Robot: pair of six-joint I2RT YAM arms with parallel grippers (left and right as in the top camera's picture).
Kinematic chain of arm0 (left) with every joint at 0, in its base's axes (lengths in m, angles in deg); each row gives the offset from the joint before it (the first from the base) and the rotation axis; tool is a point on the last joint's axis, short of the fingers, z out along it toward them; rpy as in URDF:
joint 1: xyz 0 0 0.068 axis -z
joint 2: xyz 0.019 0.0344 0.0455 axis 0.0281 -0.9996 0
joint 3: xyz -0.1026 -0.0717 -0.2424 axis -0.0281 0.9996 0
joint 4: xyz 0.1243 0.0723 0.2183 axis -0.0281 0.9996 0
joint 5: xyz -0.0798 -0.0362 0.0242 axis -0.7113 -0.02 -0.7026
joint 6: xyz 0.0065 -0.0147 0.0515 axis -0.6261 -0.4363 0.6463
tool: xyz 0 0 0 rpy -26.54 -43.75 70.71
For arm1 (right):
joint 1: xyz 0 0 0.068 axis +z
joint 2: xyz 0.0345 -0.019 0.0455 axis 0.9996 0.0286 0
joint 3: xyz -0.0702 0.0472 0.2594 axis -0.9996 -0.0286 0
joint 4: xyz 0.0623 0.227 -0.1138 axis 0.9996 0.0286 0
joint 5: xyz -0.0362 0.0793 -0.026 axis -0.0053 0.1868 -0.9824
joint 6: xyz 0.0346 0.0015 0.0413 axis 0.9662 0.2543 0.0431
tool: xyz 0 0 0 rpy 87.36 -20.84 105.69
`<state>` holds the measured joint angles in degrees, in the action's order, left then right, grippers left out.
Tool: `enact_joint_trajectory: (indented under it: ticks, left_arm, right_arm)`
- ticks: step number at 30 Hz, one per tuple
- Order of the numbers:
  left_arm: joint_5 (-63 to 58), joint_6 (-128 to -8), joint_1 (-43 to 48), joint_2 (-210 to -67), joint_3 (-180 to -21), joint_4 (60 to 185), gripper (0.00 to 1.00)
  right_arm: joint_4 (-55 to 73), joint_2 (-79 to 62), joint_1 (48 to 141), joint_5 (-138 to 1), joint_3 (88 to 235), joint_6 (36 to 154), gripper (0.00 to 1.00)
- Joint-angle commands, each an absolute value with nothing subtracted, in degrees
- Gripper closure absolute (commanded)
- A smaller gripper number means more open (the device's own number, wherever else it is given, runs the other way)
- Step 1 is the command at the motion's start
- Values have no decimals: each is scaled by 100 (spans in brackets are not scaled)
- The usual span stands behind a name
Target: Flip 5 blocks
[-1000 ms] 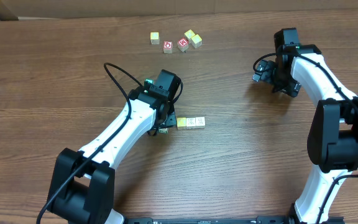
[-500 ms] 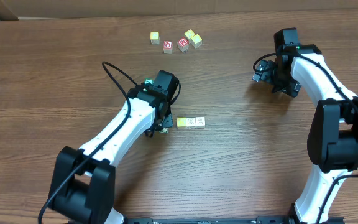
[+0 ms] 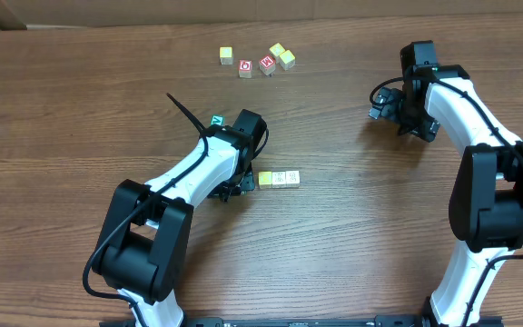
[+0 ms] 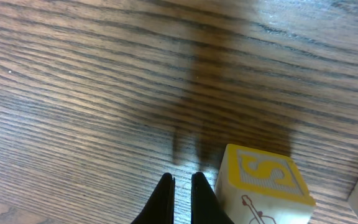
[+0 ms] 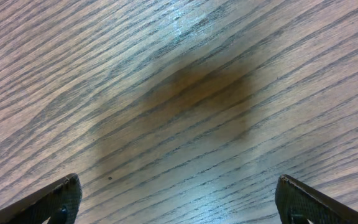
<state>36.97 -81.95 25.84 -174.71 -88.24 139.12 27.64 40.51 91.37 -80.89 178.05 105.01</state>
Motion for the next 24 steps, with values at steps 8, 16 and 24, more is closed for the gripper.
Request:
enact_joint_trajectory:
  ticks: [8, 16, 24]
  left_arm:
    - [3549, -8208, 2520, -17512, -8798, 13698, 96]
    - [3157, -8217, 2520, -17515, -8798, 13451, 96]
    - [3068, -8230, 2520, -17515, -8798, 13252, 96]
  right_arm:
    - [2740, 4056, 9124, -8057, 17923, 10466, 0]
    - [2740, 4056, 9124, -8057, 17923, 10466, 0]
    - [2740, 4056, 9124, -8057, 17923, 10466, 0]
